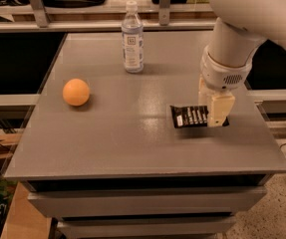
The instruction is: Move rxbar chocolate near orange
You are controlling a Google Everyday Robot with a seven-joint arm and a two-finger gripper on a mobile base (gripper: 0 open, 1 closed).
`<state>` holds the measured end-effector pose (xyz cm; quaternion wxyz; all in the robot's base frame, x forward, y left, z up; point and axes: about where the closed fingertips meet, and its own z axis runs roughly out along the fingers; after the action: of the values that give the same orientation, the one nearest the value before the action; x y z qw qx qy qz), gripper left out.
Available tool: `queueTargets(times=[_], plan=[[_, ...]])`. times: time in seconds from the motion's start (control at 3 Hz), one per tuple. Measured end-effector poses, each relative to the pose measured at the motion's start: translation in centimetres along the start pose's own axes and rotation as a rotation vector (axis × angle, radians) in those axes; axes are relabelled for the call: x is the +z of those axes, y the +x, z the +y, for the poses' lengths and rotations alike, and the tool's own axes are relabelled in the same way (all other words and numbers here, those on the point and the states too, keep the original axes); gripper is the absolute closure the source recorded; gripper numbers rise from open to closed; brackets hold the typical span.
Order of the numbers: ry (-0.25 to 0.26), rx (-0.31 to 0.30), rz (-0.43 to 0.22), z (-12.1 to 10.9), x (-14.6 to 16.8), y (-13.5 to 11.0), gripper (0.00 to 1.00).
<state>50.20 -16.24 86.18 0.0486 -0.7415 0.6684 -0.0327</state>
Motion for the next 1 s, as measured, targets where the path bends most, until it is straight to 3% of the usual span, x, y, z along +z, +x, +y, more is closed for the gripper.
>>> queueTargets(times=[0.33, 0.67, 1.0], plan=[[0.025, -0.012, -0.059, -0.46, -2.14, -0.25, 1.0], [0.03, -0.014, -0.064, -0.57, -2.31, -0.4, 1.0], [0.037, -0.082, -0.035, -1.13, -2.44, -1.05, 1.0]])
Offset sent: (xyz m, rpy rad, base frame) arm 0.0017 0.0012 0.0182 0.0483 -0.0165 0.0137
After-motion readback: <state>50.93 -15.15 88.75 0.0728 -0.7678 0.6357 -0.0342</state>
